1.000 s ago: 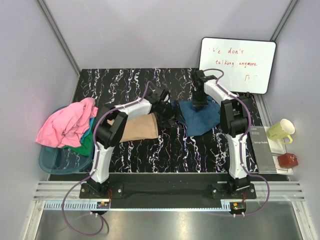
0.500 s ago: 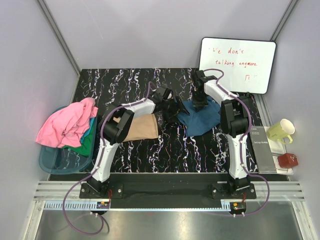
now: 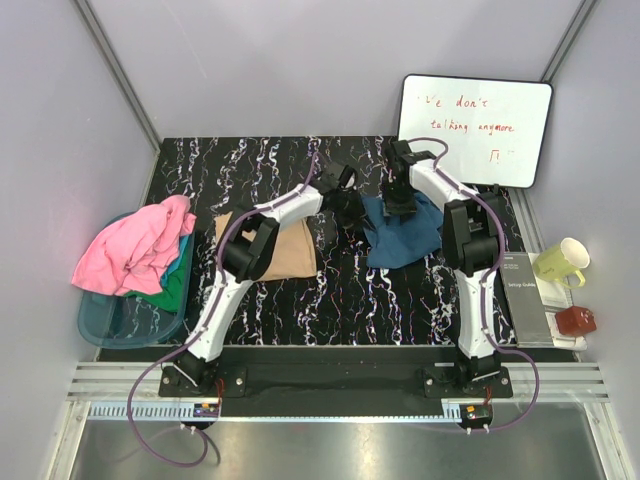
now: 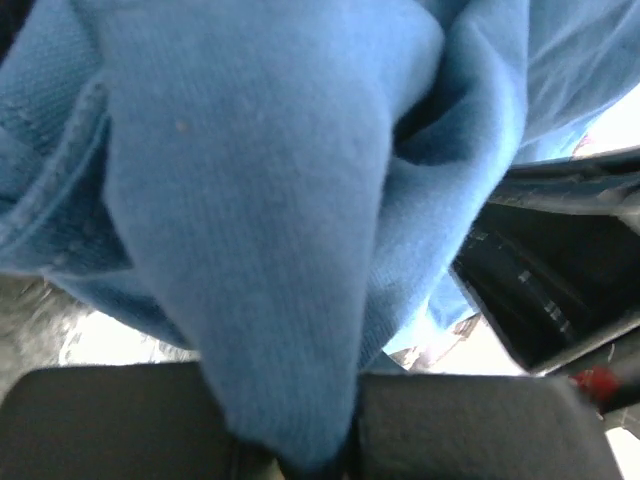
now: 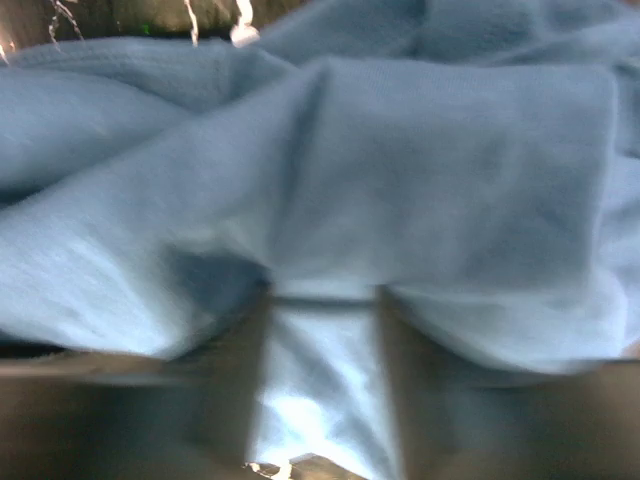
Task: Fold and stack the t-shirts
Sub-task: Put the neatly folded tshirt into the corner of the board with the left arm
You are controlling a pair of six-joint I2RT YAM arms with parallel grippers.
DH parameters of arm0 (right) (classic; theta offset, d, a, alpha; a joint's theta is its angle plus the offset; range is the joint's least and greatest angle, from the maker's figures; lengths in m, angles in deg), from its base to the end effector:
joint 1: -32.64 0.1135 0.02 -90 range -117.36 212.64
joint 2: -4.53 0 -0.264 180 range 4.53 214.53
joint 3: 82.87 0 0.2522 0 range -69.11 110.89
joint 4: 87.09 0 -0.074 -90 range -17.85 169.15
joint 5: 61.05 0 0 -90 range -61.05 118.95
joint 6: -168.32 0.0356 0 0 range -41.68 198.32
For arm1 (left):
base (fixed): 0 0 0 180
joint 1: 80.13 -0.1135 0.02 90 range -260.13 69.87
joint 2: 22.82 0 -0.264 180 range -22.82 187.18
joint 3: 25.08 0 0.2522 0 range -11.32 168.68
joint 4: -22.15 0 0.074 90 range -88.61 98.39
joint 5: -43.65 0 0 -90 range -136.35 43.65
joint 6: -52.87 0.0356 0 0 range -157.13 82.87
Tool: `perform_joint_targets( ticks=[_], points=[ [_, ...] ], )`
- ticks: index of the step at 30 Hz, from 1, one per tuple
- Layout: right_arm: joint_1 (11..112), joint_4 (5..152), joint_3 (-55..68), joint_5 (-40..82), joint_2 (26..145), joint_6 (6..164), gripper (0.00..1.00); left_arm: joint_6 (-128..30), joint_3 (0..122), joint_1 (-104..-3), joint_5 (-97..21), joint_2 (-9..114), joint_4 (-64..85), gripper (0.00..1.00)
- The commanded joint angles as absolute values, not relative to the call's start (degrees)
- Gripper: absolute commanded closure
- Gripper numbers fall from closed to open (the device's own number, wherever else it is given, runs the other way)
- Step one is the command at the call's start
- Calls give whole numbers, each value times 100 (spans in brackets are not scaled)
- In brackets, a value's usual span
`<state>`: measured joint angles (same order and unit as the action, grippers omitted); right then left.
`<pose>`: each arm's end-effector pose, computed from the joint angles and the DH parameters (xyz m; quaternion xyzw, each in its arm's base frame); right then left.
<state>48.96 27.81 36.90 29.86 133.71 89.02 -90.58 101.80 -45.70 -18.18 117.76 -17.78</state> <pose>0.4463 0.1301 0.1713 -0.0475 0.9897 0.0238 0.1329 0.4289 -0.3143 0.1366 -0.0773 0.9214 -0.3765 0.0575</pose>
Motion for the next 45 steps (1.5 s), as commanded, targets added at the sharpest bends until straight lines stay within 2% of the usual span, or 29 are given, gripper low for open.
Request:
perform_joint_targets(
  ticks=[1, 2, 3, 5, 17, 29, 45],
  points=[
    [4969, 2553, 3618, 2763, 12741, 8869, 28, -8205, 10575, -4735, -2253, 11404, -2271, 100],
    [4969, 2553, 3627, 2763, 12618, 8869, 22, -7978, 10575, -4787, -2279, 11255, -2472, 100],
    [4969, 2562, 3636, 2790, 12530, 8861, 10, -7880, 10575, -4814, -2305, 11167, -2570, 100],
    [4969, 2571, 3705, 2825, 12345, 8869, 1, -7599, 10566, -4893, -2314, 10965, -2798, 100],
    [4952, 2562, 3996, 2860, 12125, 8905, 0, -6737, 11059, -5359, -1936, 10200, -4415, 100],
    [4952, 2562, 3873, 2825, 12107, 8905, 0, -6534, 9030, -6027, -2472, 8600, -4909, 100],
    [4952, 2580, 3794, 2649, 12186, 8922, 0, -6375, 8018, -7292, -3008, 7431, -5216, 100]
  ],
)
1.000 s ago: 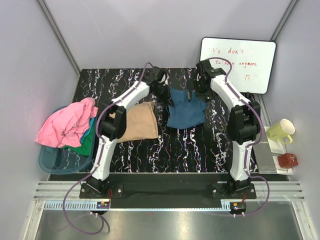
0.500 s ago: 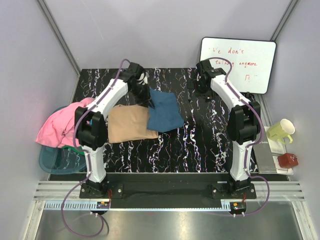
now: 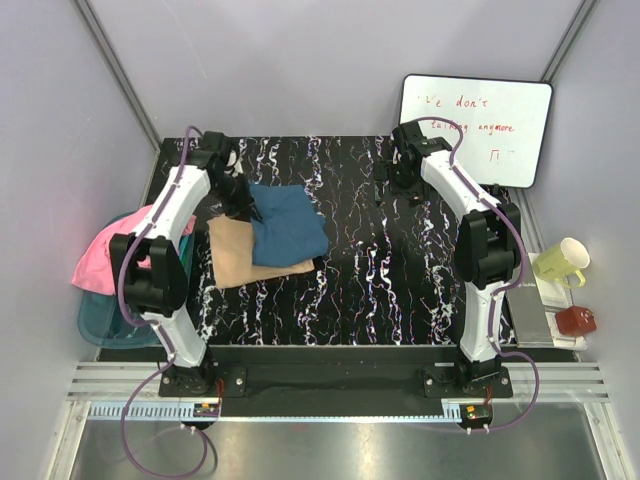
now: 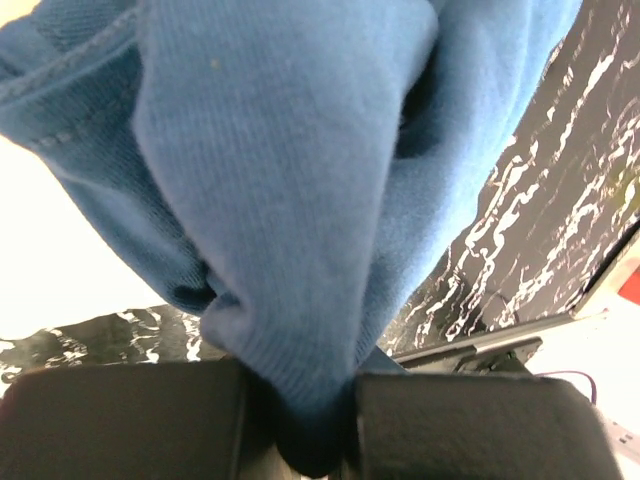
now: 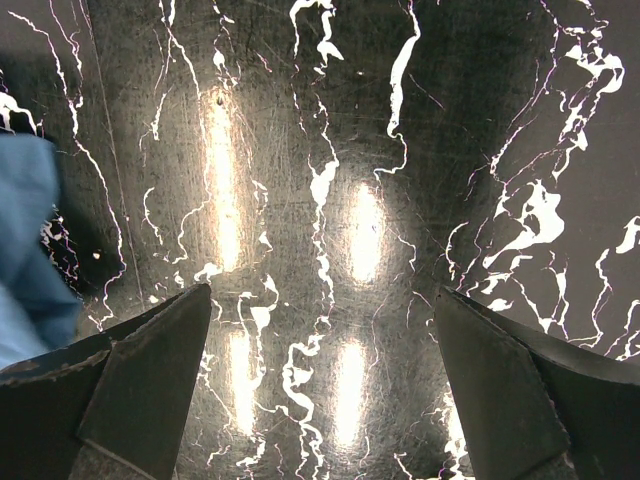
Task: Fold and stack the t-shirts
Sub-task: Put the neatly folded tshirt into the corner of the board with the left arm
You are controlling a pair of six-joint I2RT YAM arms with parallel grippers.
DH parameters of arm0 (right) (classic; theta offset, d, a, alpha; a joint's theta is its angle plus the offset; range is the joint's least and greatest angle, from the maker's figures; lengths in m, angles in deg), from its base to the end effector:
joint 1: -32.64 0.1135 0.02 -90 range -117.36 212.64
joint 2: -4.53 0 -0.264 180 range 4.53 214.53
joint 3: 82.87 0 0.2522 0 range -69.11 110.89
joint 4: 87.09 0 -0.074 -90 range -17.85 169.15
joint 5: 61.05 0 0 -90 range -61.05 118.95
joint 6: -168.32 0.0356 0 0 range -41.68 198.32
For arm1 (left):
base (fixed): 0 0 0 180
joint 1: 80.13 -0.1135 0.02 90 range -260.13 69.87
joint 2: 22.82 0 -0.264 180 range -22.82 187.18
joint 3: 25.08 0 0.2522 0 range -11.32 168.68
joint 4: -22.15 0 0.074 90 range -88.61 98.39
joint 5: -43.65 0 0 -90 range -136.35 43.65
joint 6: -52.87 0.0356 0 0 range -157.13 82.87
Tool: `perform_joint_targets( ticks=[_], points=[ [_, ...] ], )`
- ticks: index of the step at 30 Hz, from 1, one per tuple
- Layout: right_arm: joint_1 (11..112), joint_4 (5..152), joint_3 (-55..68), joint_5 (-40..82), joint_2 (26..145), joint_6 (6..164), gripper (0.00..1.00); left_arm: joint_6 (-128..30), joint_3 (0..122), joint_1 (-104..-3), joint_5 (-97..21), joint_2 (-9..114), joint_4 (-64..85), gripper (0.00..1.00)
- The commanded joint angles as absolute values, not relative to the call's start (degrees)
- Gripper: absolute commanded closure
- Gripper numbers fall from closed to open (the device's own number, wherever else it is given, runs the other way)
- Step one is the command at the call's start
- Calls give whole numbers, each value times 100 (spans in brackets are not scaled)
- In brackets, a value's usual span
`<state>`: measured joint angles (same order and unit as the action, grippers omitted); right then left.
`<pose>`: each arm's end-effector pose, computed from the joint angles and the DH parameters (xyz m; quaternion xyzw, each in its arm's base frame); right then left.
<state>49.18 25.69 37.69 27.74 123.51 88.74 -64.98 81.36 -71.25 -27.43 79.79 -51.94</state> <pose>0.4266 0.1275 0.2516 -0.0544 0.9759 0.0592 0.2028 0.3595 -0.0678 0.2866 -0.1324 0.9632 -0.2070 0.1095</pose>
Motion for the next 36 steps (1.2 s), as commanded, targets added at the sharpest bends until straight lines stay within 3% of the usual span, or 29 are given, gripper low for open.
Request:
perform_joint_targets(
  ticks=[1, 8, 11, 15, 18, 22, 36],
  points=[
    [4952, 2580, 3794, 2640, 12186, 8931, 0, -6384, 7948, -7336, -3044, 7395, -5199, 100],
    [4943, 2580, 3750, 2632, 12230, 8940, 0, -6183, 7332, -7618, -2834, 7211, -5032, 100],
    [4960, 2580, 3732, 2588, 12248, 8957, 0, -6147, 7428, -7618, -1877, 7228, -4673, 100],
    [4960, 2580, 3724, 2509, 12327, 8992, 0, -6279, 8112, -7548, -884, 7395, -4346, 100],
    [4960, 2580, 3680, 2456, 12353, 9019, 0, -6332, 8999, -7530, -575, 7579, -4320, 100],
    [4960, 2580, 3539, 2482, 12344, 9010, 0, -6454, 9230, -7609, -521, 7493, -4302, 100],
    [4960, 2580, 3618, 2456, 12476, 9001, 0, -6025, 6701, -8452, -1224, 6490, -4741, 100]
  ],
)
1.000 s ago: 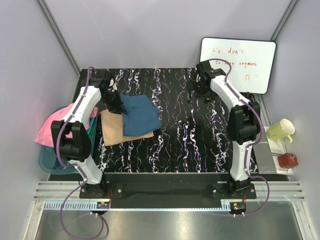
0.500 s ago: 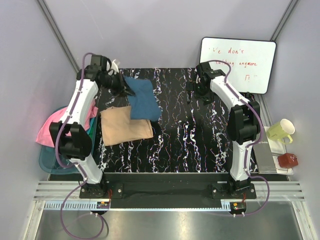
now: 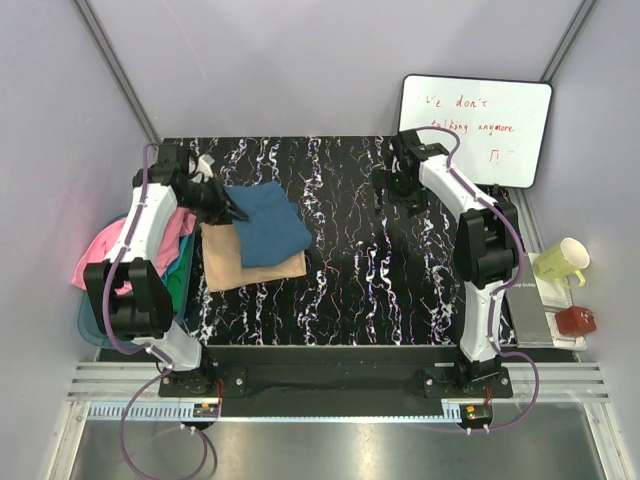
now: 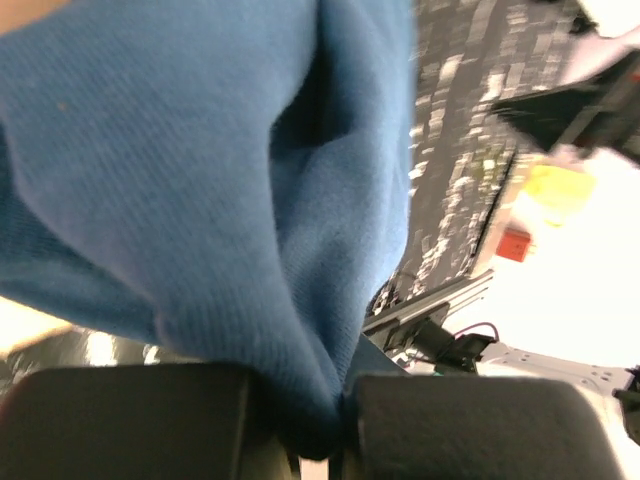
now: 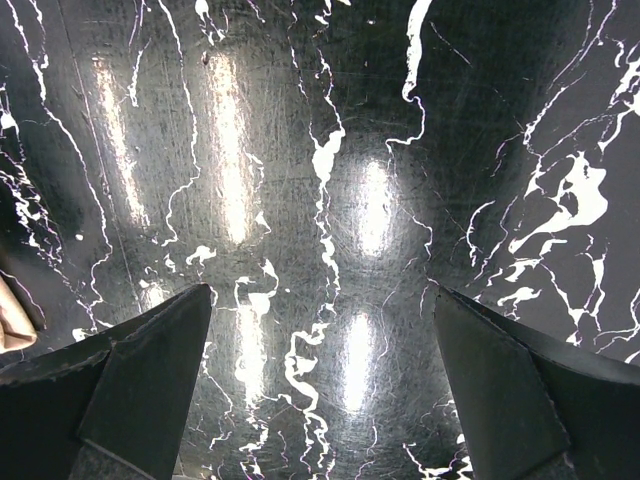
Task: Fold and stack the t-shirts
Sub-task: Put the neatly folded tshirt into the corner of the board with the left arm
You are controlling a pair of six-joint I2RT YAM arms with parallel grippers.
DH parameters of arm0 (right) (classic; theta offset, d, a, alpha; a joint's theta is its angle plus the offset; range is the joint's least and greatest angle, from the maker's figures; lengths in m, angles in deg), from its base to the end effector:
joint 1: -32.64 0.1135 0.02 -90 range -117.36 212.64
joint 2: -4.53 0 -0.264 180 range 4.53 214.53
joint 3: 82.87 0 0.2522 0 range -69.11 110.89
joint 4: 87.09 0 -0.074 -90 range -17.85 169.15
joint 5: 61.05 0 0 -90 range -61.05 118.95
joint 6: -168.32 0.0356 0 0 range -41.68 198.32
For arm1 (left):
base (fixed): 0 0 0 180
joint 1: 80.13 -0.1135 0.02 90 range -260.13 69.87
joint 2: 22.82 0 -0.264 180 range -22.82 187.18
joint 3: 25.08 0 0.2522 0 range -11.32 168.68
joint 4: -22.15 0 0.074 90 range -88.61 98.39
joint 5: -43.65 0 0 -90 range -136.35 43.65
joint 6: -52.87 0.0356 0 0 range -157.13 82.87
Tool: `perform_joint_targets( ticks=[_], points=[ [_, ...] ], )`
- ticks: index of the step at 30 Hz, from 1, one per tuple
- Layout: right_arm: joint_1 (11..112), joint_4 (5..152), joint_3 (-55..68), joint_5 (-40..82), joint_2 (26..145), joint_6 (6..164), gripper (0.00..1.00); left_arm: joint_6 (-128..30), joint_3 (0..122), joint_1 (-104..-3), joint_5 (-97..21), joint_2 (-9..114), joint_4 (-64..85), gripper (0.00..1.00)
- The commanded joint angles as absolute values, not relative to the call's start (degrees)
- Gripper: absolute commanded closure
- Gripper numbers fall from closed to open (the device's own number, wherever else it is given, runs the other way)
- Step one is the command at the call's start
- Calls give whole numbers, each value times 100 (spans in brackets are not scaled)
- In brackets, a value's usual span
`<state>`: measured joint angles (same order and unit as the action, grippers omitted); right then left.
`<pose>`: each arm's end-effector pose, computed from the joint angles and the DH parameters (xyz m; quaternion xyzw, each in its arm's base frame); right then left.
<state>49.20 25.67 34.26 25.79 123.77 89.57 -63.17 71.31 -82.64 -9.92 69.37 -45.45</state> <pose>0.4208 0.1272 0.2321 -0.0505 0.9821 0.0694 0.1674 0.3282 -0.0068 0.3040 -0.1582 0.9136 -0.3424 0.1519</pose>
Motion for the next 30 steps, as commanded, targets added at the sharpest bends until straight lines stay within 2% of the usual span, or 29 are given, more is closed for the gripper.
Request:
perform_joint_targets(
  ticks=[1, 4, 12, 18, 21, 22, 23, 26, 27, 30],
  points=[
    [4952, 2580, 3644, 2430, 12494, 9010, 0, -5911, 6586, -8549, -1268, 6568, -4811, 100],
    [4960, 2580, 3688, 2359, 12529, 9028, 0, -5665, 6348, -8699, -1137, 6884, -4891, 100],
    [4960, 2553, 3689, 2324, 12538, 9036, 0, -5312, 6716, -8804, -2393, 7430, -5357, 100],
    [4960, 2544, 3609, 2306, 12529, 9019, 0, -5154, 7384, -8813, -3061, 8062, -5498, 85],
    [4960, 2536, 3592, 2298, 12529, 9028, 0, -5154, 7525, -8805, -3096, 8273, -5480, 67],
    [4960, 2527, 3592, 2298, 12529, 9028, 0, -5163, 7534, -8804, -3140, 8309, -5445, 45],
    [4960, 2527, 3592, 2280, 12520, 9028, 0, -5145, 7499, -8796, -3228, 8335, -5436, 37],
    [4960, 2527, 3609, 2315, 12485, 9036, 0, -5066, 7411, -8743, -3536, 8231, -5392, 4],
    [4952, 2527, 3609, 2324, 12468, 9045, 0, -4979, 7385, -8726, -3580, 8126, -5305, 1],
    [4960, 2518, 3644, 2377, 12310, 9045, 0, -4855, 7306, -8647, -3703, 7538, -5138, 1]
  ],
)
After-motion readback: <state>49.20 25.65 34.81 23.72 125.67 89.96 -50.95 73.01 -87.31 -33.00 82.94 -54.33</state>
